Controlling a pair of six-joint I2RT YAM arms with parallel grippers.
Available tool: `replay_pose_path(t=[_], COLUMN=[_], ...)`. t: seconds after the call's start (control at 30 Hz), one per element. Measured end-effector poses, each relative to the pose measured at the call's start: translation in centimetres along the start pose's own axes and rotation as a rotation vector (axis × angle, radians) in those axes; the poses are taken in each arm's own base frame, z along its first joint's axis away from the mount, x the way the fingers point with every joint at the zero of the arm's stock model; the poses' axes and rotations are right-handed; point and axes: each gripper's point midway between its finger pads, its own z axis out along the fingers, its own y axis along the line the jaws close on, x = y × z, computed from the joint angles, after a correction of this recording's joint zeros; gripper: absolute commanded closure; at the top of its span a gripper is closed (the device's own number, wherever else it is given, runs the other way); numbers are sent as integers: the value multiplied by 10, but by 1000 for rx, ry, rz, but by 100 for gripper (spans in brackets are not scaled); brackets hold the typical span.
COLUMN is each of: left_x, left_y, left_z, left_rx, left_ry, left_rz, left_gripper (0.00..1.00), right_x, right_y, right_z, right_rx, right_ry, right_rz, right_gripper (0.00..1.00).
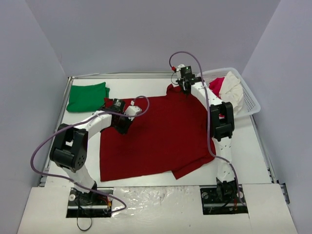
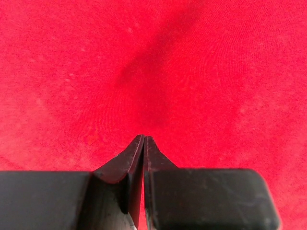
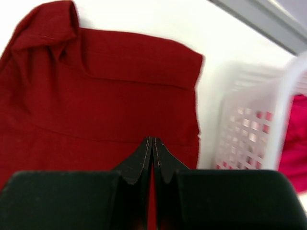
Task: Fold and stack the t-shirts
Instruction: Flatten out the tshirt
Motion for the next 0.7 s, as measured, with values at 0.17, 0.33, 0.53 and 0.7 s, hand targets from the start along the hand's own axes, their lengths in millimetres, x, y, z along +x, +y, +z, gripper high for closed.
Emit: replay_pose_path(t=[0.17, 0.33, 0.53, 0.7], left_x=[14, 12, 12, 11], left_y=[-2, -2, -2, -3], left_z=[17, 19, 19, 19], left_rx=[10, -4, -6, -9], left_ry=[64, 66, 78, 86], left_rz=[-10, 0, -2, 2], left_gripper=[98, 98, 98, 98], right_x=[8, 12, 17, 20], right_y=[17, 27, 32, 28], right_z=[20, 35, 48, 54], right_rx=[-58, -86, -96, -91], right_ry=[29, 45, 57, 61], right_rz=[14, 22, 29, 37], right_gripper=[100, 100, 100, 100])
